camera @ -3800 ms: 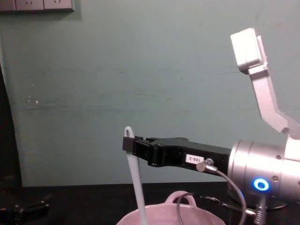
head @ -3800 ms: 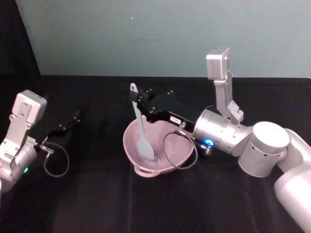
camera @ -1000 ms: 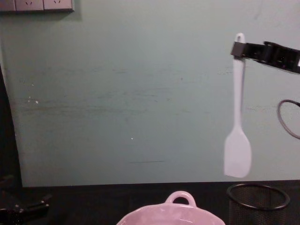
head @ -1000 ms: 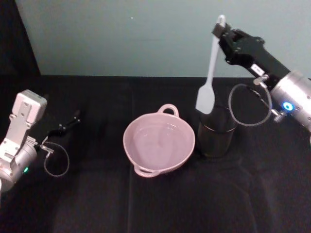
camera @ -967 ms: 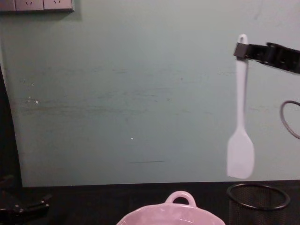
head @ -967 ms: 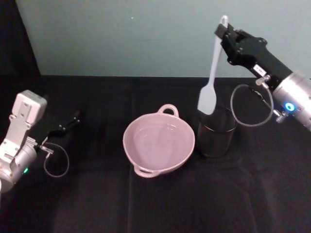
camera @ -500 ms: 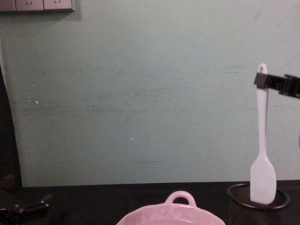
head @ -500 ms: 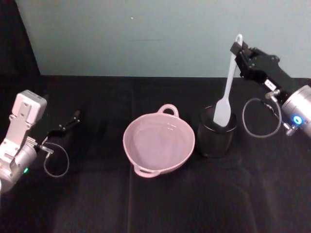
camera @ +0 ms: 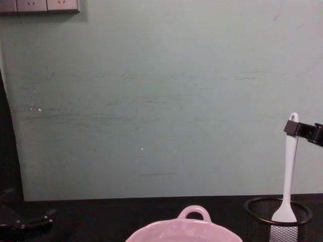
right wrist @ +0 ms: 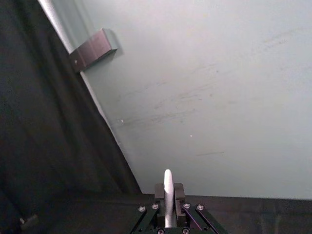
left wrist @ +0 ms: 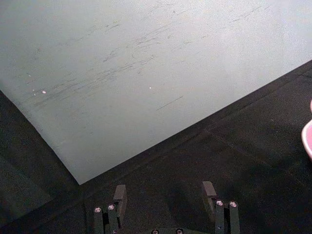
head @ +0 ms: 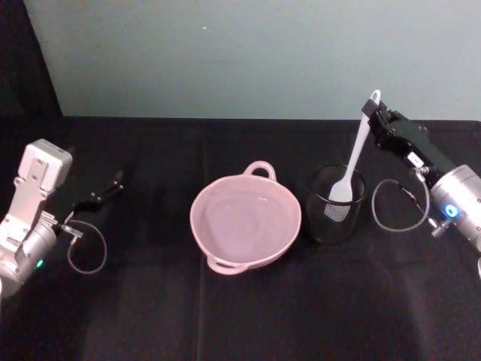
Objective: Use the one hand to pick up the spoon and stir the clear water in the bowl.
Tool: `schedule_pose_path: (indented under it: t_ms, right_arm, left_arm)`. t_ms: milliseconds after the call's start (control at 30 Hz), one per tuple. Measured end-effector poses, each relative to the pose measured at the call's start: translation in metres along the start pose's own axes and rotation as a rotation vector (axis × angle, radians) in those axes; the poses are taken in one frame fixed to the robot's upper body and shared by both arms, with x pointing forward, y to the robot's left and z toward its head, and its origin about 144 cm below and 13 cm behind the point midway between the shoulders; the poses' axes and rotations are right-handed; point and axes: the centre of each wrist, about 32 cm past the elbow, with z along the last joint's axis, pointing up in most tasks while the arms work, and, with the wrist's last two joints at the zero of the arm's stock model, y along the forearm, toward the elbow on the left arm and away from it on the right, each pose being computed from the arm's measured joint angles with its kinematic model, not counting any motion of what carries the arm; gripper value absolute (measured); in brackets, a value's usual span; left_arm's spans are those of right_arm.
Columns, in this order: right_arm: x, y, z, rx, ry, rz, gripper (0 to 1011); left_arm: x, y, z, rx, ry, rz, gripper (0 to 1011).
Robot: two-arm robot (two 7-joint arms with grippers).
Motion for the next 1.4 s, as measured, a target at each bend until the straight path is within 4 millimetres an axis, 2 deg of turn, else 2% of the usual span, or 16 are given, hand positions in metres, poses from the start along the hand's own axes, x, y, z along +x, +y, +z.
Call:
schedule_pose_path:
  t_ms: [133, 600, 1400]
  right_arm:
    - [0.005, -0.002, -0.009, 0.013, 0.088, -0.009, 120]
    - [0.012, -0.003, -0.023, 0.004, 0.212, -0.041, 120]
    - [0.014, 0.0, -0.034, -0.02, 0.222, -0.048, 121]
  left_arm:
    - [0.0, 0.0, 0.0, 0.0, 0.0, 0.0, 1011]
    - [0.0, 0.0, 0.0, 0.0, 0.0, 0.0, 1011]
    - [0.0, 0.0, 0.0, 0.0, 0.0, 0.0, 1011]
